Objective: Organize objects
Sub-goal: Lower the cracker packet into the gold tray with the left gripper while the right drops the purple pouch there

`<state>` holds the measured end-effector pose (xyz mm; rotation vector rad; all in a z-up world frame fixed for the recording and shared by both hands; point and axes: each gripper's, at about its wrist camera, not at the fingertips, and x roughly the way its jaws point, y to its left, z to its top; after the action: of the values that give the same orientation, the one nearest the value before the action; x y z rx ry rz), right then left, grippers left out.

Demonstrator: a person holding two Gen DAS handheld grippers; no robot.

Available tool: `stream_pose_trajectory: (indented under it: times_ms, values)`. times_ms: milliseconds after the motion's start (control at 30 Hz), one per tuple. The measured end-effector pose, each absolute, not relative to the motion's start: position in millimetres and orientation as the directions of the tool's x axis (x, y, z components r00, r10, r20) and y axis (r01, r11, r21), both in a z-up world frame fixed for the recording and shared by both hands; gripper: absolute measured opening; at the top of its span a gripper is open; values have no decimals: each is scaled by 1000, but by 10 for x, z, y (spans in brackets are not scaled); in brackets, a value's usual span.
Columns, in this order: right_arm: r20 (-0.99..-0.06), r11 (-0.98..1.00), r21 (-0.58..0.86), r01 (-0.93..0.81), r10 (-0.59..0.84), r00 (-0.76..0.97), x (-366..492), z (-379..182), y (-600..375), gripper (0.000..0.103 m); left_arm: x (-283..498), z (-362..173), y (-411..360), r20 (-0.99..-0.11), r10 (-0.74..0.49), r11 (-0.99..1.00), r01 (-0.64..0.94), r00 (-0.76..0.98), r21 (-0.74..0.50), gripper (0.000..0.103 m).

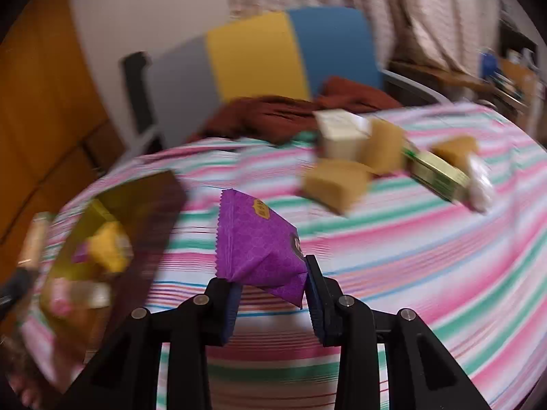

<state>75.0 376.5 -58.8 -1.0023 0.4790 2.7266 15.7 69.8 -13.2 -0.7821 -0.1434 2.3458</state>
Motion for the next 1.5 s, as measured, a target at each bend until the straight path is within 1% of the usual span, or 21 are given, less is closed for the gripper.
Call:
stream_pose_trajectory:
  times_ms: [133, 200, 333, 467, 500, 567, 600, 633, 667, 733, 800, 900, 967, 1200, 1333, 1500]
  values:
    - [-615, -960, 251, -121, -61, -786, 687, -332, 3283, 35, 11, -158, 438, -519, 558, -828, -479, -648, -292, 48]
    - [-613, -968, 245, -53, -113, -782, 661, -281, 3065, 35, -60, -195, 327, -536, 531, -846, -443, -657, -295, 48]
    - [-635, -971, 234, 45, -188, -749, 608, -311, 2675, 35, -210, -308, 119, -588, 492, -870, -381, -642, -313, 48]
    - [-672, -969, 225, 102, -231, -704, 574, -421, 2418, 37, -320, -441, 43, -650, 456, -889, -353, -608, -292, 48]
    - [-676, -970, 220, 109, -231, -700, 577, -441, 2377, 38, -332, -453, 36, -655, 451, -891, -349, -606, -291, 48]
    - [-677, -966, 221, 134, -251, -692, 593, -449, 2311, 46, -359, -480, 22, -667, 442, -896, -336, -600, -292, 48]
    - [-674, -966, 215, 142, -252, -694, 613, -443, 2281, 49, -373, -495, 17, -673, 442, -896, -330, -593, -297, 48]
    - [-671, -969, 204, 143, -245, -700, 633, -434, 2259, 53, -384, -505, 11, -677, 440, -897, -323, -589, -302, 48]
    - [-667, -968, 201, 146, -245, -704, 639, -427, 2258, 56, -395, -518, 0, -683, 436, -899, -312, -586, -306, 48]
    - [-660, -968, 207, 145, -247, -709, 634, -425, 2276, 57, -405, -535, -12, -690, 418, -908, -291, -591, -300, 52]
    - [-660, -967, 216, 133, -245, -711, 633, -409, 2302, 59, -397, -520, -34, -688, 395, -919, -273, -609, -286, 53]
    - [-658, -966, 234, 111, -241, -713, 649, -425, 2352, 60, -358, -440, -78, -655, 399, -917, -269, -642, -295, 54]
    - [-662, -967, 236, 96, -232, -713, 654, -432, 2384, 63, -334, -375, -119, -630, 397, -917, -259, -667, -303, 54]
    - [-649, -960, 274, 56, -228, -725, 684, -440, 2527, 64, -305, -260, -183, -595, 393, -914, -222, -701, -341, 54]
    - [-651, -958, 285, 38, -222, -726, 681, -461, 2576, 64, -282, -231, -90, -585, 439, -893, -261, -682, -365, 54]
    - [-656, -957, 291, -2, -198, -729, 700, -496, 2678, 66, -205, -202, 149, -595, 468, -883, -320, -654, -342, 54]
